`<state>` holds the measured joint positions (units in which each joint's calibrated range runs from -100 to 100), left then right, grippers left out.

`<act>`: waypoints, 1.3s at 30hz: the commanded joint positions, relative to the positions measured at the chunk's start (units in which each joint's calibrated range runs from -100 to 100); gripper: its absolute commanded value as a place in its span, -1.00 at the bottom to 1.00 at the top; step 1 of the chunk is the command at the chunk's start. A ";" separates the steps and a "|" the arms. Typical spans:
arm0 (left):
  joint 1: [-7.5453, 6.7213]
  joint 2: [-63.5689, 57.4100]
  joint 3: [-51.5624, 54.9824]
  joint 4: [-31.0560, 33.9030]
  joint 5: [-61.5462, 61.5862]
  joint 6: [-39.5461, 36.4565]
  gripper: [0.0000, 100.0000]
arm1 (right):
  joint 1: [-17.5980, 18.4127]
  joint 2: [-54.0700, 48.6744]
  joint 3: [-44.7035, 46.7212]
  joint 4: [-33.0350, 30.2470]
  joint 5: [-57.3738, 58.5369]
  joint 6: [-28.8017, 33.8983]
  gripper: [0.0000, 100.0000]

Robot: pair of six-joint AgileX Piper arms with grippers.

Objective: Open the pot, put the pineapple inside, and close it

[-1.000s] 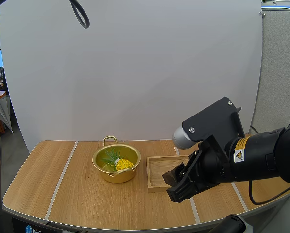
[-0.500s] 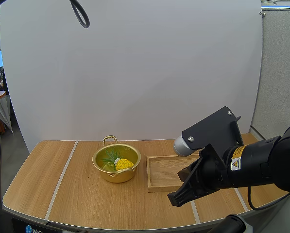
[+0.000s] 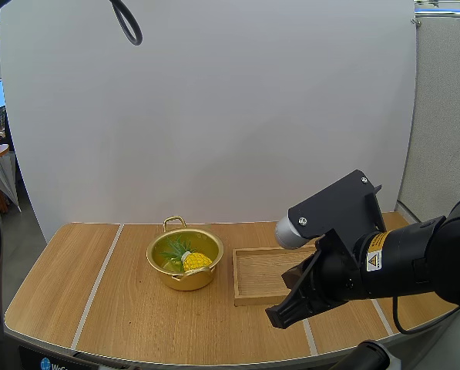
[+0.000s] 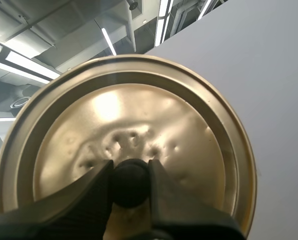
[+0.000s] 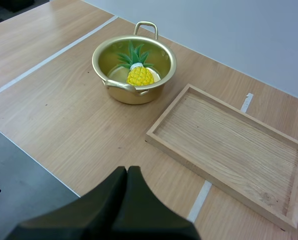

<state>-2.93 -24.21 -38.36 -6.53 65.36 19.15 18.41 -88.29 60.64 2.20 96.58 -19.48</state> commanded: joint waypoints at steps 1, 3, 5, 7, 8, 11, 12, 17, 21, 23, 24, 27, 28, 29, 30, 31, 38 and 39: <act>-0.15 0.07 -0.47 -1.80 2.57 -0.75 -1.00 | 0.03 -0.53 -0.06 -0.40 0.06 0.46 -1.00; -0.15 -0.21 -0.47 -1.92 13.18 -0.75 -1.00 | 0.03 -0.53 -0.06 -0.40 0.06 0.46 -1.00; -0.15 -0.59 -0.47 -1.92 23.44 -0.75 -1.00 | 0.03 -0.53 -0.06 -0.40 0.06 0.46 -1.00; -0.15 -0.72 -0.47 -2.31 32.89 -0.75 -1.00 | 0.03 -0.53 -0.06 -0.40 0.06 0.46 -1.00; -0.15 -0.72 -0.47 -2.76 34.64 -0.75 -1.00 | 0.03 -0.53 -0.06 -0.40 0.06 0.46 -1.00; -0.15 -0.72 -0.47 -3.24 34.64 -0.75 -1.00 | 0.03 -0.53 -0.06 -0.51 0.04 0.46 -1.00; -0.15 -0.59 -0.47 -3.71 34.64 -0.75 -1.00 | 0.03 -0.53 -0.06 -0.72 0.04 0.46 -1.00; -0.15 -0.73 2.46 -3.76 34.64 -6.35 -1.00 | 0.03 -0.67 -0.06 -0.83 0.04 0.46 -1.00; -0.15 -0.73 6.15 -4.35 34.64 -6.34 -1.00 | 0.03 -1.63 -0.06 -0.83 0.04 0.46 -1.00; -0.15 -0.73 10.32 -4.46 34.64 -5.82 -1.00 | 0.03 -2.49 -0.06 -0.95 0.04 0.46 -1.00; -0.15 -0.73 16.83 -5.42 34.64 -3.72 -1.00 | 0.03 -2.76 -0.06 -0.95 -0.13 0.46 -1.00; -0.15 -0.73 25.20 -6.40 34.64 -1.35 -1.00 | 0.03 -3.07 -0.06 -0.95 -0.13 0.46 -1.00; -0.15 -0.73 27.34 -6.84 34.64 -0.31 -1.00 | 0.03 -3.07 -0.06 -0.95 -0.13 0.46 -1.00; -0.15 -0.73 29.52 -7.41 34.64 0.69 -1.00 | 0.03 -3.07 -0.06 -0.95 -0.13 0.46 -1.00; -0.15 -0.73 31.32 -7.91 34.64 1.39 -1.00 | 0.03 -3.07 -0.06 -0.95 -0.13 0.46 -1.00; -0.15 -0.73 32.95 -8.65 34.64 2.42 -1.00 | 0.03 -3.07 -0.06 -0.95 -0.13 0.46 -1.00; -0.15 0.96 45.96 -11.59 34.64 6.79 -1.00 | 0.03 -3.07 -0.06 -0.95 -0.13 0.46 -1.00; -0.15 1.48 47.57 -11.59 34.64 7.16 -1.00 | 0.03 -3.07 -0.06 -0.95 -0.13 0.46 -1.00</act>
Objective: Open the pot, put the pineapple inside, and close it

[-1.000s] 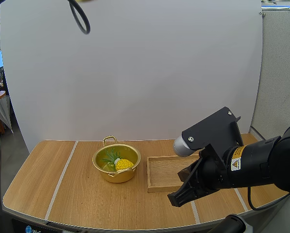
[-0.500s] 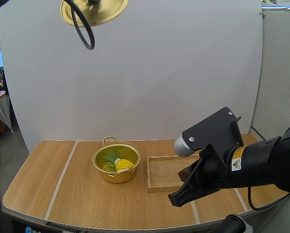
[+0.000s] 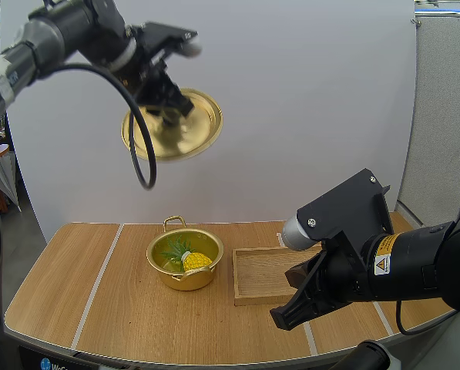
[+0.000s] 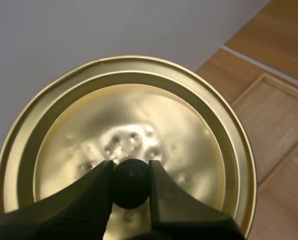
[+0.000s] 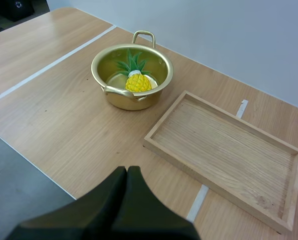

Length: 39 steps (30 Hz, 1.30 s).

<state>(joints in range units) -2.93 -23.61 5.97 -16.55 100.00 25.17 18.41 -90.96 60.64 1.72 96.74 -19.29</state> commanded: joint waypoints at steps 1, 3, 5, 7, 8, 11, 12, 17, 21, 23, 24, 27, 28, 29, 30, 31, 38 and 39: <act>-0.15 1.36 4.56 -1.57 0.00 1.48 -1.00 | 0.03 -0.39 -0.06 -0.47 -0.29 0.27 -1.00; -0.15 2.68 7.51 -1.57 -0.56 1.92 -1.00 | 0.03 -0.39 -0.06 -0.47 -0.29 0.27 -1.00; -0.15 4.05 9.95 -1.57 -3.18 2.68 -1.00 | 0.03 -0.39 -0.06 -0.47 -0.29 0.27 -1.00; -0.15 5.59 12.49 -1.57 -6.49 3.33 -1.00 | 0.03 -0.39 -0.06 -0.47 -0.29 0.27 -1.00; -0.15 6.32 13.80 -1.57 -8.83 3.72 -1.00 | 0.03 -0.39 -0.06 -0.47 -0.29 0.27 -1.00; -0.15 8.03 17.40 -1.57 -16.01 5.41 -1.00 | 0.03 -0.39 -0.06 -0.47 -0.29 0.27 -1.00; -0.15 8.62 18.53 -1.57 -18.39 6.01 -1.00 | 0.03 -0.39 -0.06 -0.47 -0.29 0.27 -1.00; -0.15 11.92 22.27 -2.17 -27.40 8.46 -1.00 | 0.03 -0.35 -0.06 -0.59 -0.29 0.27 -1.00; -0.15 15.33 22.51 -3.33 -29.18 9.13 -1.00 | 0.03 -0.35 -0.06 -0.83 -0.29 0.27 -1.00; -0.15 17.03 22.51 -4.88 -29.48 10.08 -1.00 | 0.03 -0.35 -0.06 -1.06 -0.29 0.27 -1.00; -0.15 17.97 22.51 -5.67 -29.64 10.74 -1.00 | 0.03 -0.35 -0.06 -1.30 -0.29 0.27 -1.00; -0.15 19.79 22.51 -6.04 -29.85 11.49 -1.00 | 0.03 -0.35 -0.06 -1.41 -0.29 0.27 -1.00; -0.15 20.25 22.51 -6.04 -29.85 11.57 -1.00 | 0.03 -0.35 -0.06 -1.41 -0.29 0.27 -1.00; -0.15 20.70 22.51 -6.04 -29.85 11.60 -1.00 | 0.03 -0.35 -0.06 -1.41 -0.29 0.27 -1.00; -0.15 21.16 22.51 -5.94 -29.85 11.69 -1.00 | 0.03 -0.35 -0.06 -1.41 -0.29 0.27 -1.00; -0.15 21.58 22.51 -5.94 -29.85 11.84 -1.00 | 0.03 -0.35 -0.06 -1.41 -0.29 0.27 -1.00; -0.02 23.73 22.51 -5.80 -30.63 12.64 -1.00 | -0.33 -0.35 -0.06 -1.72 -0.29 0.27 -1.00; -0.02 23.73 22.51 -5.80 -30.63 12.64 -1.00 | -0.40 -0.35 -0.06 -1.72 -0.29 0.27 -1.00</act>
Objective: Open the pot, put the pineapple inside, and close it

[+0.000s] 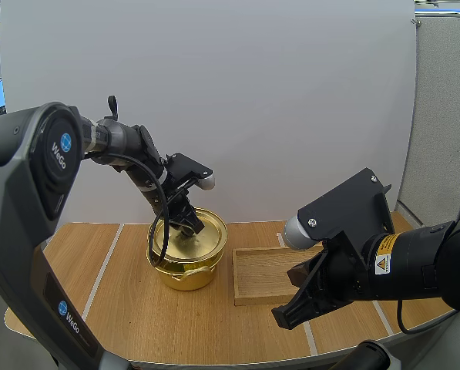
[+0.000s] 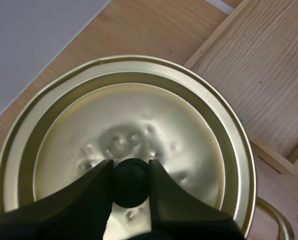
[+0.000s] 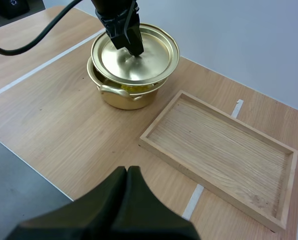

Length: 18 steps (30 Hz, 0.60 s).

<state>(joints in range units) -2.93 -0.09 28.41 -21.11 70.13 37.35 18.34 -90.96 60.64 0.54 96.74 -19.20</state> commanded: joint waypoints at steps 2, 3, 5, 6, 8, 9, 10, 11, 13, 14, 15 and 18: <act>-0.02 0.21 0.06 -1.24 -0.76 0.46 -1.00 | -0.33 -0.35 -0.06 -0.54 -0.29 0.18 -1.00; -0.02 0.22 0.06 -1.08 -0.76 0.46 -1.00 | -0.33 -0.35 -0.06 -0.54 -0.29 0.18 -1.00; -0.02 0.22 0.06 -0.81 -0.76 0.46 -1.00 | -0.33 -0.35 -0.06 -0.54 -0.29 0.18 -1.00; -0.02 0.22 0.06 -0.51 -0.76 0.46 -1.00 | -0.33 -0.35 -0.06 -0.54 -0.29 0.18 -1.00; -0.02 0.22 0.06 -0.40 -0.43 0.46 -1.00 | -0.33 -0.35 -0.06 -0.54 -0.29 0.18 -1.00; -0.02 0.22 0.06 -0.40 0.03 0.46 -1.00 | -0.33 -0.35 -0.06 -0.54 -0.29 0.18 -1.00; -0.02 0.22 0.06 -0.40 0.03 0.46 -1.00 | -0.33 -0.35 -0.06 -0.54 -0.29 0.18 -1.00; -0.02 0.22 0.06 -0.26 0.86 0.46 -1.00 | -0.33 -0.35 -0.06 -0.54 -0.29 0.18 -1.00; -0.02 0.22 0.23 -0.03 1.25 0.46 -1.00 | -0.33 -0.35 -0.06 -0.54 -0.29 0.18 -1.00; -0.02 0.22 0.23 0.29 1.42 0.46 -1.00 | -0.33 -0.35 -0.06 -0.54 -0.29 0.18 -1.00; 0.08 0.22 0.23 0.39 1.42 0.46 -1.00 | -0.33 -0.35 -0.06 -0.54 -0.29 0.18 -1.00; 0.67 0.22 0.23 0.39 1.42 0.46 -1.00 | -0.33 -0.35 -0.06 -0.54 -0.29 0.18 -1.00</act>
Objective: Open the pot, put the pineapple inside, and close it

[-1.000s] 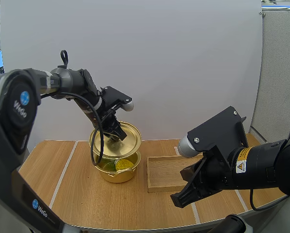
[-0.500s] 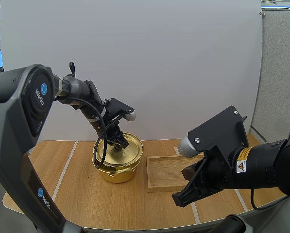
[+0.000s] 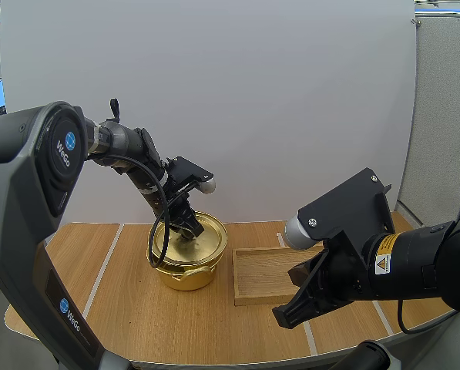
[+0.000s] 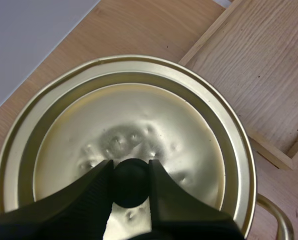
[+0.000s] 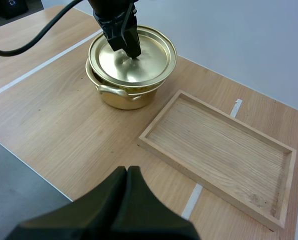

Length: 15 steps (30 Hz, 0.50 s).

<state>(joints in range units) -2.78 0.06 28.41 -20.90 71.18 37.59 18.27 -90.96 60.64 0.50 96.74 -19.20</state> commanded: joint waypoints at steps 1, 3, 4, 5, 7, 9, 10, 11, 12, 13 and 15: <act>0.82 0.06 0.23 0.18 0.37 0.22 -1.00 | -0.26 -0.35 -0.06 -0.50 -0.29 0.18 -1.00; 1.23 0.06 0.23 0.18 0.37 0.22 -1.00 | -0.26 -0.35 -0.06 -0.50 -0.29 0.18 -1.00; 1.50 0.19 0.23 0.18 0.37 0.22 -1.00 | -0.26 -0.35 -0.06 -0.50 -0.29 0.18 -1.00; 1.58 0.39 0.23 0.18 0.54 0.22 -1.00 | -0.26 -0.35 -0.06 -0.50 -0.29 0.18 -1.00; 1.58 0.91 0.23 0.18 1.07 0.22 -1.00 | -0.26 -0.35 -0.06 -0.50 -0.29 0.18 -1.00; 1.58 1.91 0.23 -0.82 1.72 0.43 -1.00 | -0.26 -0.35 -0.06 -0.50 -0.29 0.18 -1.00; 1.58 2.46 0.23 -1.45 2.44 0.96 -1.00 | -0.26 -0.35 -0.06 -0.50 -0.29 0.18 -1.00; 1.58 2.90 0.23 -1.71 2.44 1.05 -1.00 | -0.26 -0.35 -0.06 -0.50 -0.29 0.18 -1.00; 1.58 3.12 0.23 -1.79 2.23 1.05 -1.00 | -0.26 -0.35 -0.06 -0.50 -0.29 0.18 -1.00; 1.58 3.46 0.23 -1.79 1.98 1.05 -1.00 | -0.26 -0.35 -0.06 -0.50 -0.29 0.18 -1.00; 1.58 3.89 0.23 -1.79 1.57 1.18 -1.00 | -0.26 -0.35 -0.06 -0.50 -0.29 0.18 -1.00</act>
<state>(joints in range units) -1.19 3.44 28.56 -21.62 73.21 38.30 18.27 -90.96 60.64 0.50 96.74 -19.20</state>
